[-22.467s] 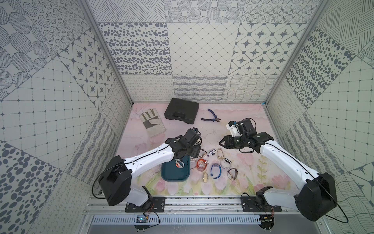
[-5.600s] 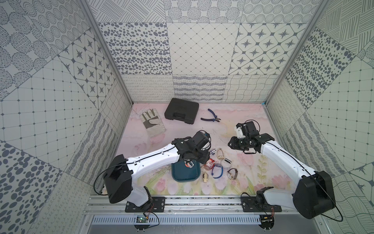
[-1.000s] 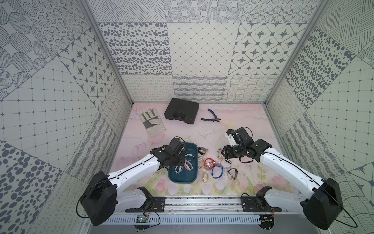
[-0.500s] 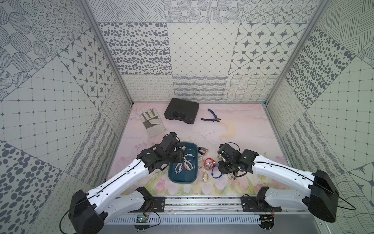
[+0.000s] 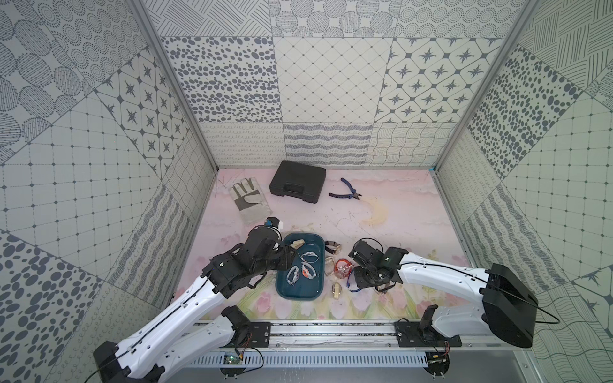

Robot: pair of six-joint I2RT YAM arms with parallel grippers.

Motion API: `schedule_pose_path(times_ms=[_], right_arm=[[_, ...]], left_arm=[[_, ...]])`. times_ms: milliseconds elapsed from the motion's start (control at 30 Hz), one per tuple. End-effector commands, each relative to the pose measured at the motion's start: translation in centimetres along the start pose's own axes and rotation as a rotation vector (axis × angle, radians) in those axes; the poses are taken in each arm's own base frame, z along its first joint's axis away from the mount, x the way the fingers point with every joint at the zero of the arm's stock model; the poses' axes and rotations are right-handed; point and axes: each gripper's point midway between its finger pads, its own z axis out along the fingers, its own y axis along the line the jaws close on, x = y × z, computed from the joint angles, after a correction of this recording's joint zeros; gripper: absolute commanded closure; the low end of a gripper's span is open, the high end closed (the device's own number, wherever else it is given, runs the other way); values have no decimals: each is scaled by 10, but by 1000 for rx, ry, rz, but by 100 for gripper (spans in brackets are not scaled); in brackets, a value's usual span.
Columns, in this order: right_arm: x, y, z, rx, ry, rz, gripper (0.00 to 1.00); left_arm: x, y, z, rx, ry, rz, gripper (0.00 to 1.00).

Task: Put the watch into the storage box
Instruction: Place the watch in the storage box, then pick up the watch at the center of the board.

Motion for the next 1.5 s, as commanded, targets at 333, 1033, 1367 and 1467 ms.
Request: schedule_pose_path(times_ms=[333, 1033, 1367, 1467], right_arm=[[7, -3, 10, 24, 9, 17, 66], [4, 3, 6, 24, -24, 7, 64], [0, 3, 24, 38, -9, 2, 67], [0, 1, 27, 56, -6, -4, 72]], left_arm=[[1, 8, -6, -38, -7, 39, 52], [3, 9, -1, -43, 7, 46, 52], [5, 10, -2, -44, 9, 40, 52], [5, 10, -3, -45, 7, 42, 52]])
